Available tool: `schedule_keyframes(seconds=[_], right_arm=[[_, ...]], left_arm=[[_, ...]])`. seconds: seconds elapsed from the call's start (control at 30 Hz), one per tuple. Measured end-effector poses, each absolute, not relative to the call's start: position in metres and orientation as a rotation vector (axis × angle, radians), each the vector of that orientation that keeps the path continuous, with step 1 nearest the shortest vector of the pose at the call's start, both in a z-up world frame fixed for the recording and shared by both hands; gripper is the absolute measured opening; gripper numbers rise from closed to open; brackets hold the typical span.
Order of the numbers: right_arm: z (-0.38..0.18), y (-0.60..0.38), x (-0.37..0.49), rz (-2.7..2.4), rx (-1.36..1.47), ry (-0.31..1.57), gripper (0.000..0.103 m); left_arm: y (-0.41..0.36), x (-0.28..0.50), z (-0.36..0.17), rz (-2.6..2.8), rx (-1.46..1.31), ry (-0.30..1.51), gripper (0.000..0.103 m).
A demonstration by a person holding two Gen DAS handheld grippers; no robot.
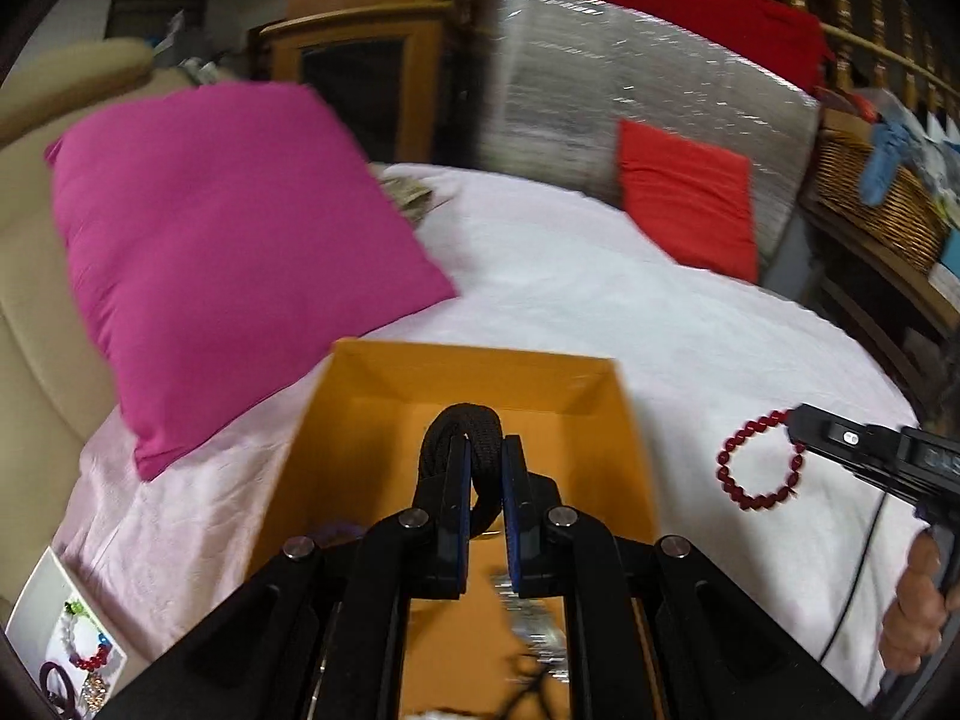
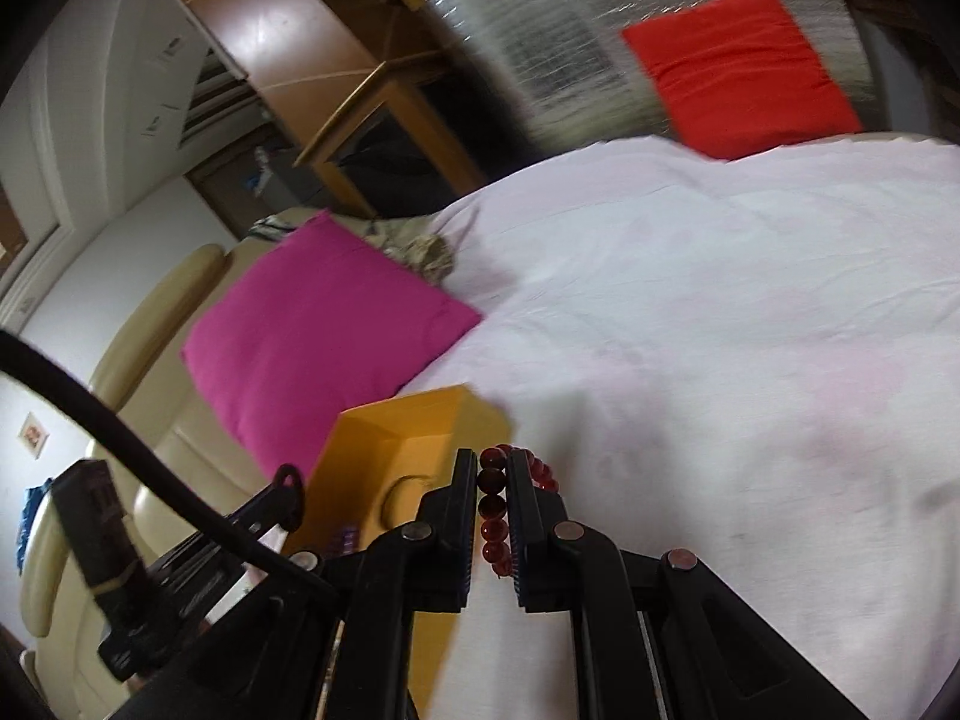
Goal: Organize jewelry
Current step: 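Lift the red bracelet and black ring and carry both over the orange box, then open the right tool to drop the red bracelet while the left releases the black ring into the box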
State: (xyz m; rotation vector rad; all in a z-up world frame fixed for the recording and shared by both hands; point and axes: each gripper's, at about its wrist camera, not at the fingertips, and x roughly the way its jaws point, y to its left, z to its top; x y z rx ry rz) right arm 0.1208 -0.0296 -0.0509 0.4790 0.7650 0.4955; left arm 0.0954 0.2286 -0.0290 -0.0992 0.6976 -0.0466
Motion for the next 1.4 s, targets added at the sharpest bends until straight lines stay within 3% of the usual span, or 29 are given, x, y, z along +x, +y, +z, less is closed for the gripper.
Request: schedule_keyframes(seconds=[0.5, 1.4], right_arm=[[-0.059, 0.040, 0.134, 0.637, 0.475, 0.790, 0.011], [-0.068, 0.071, 0.127, 0.728, 0.427, 0.802, 0.011]], left_arm=[[0.260, 0.115, -0.055, 0.002, -0.147, 0.778, 0.010], [0.234, 0.118, -0.058, 0.094, 0.060, 0.766, 0.010]])
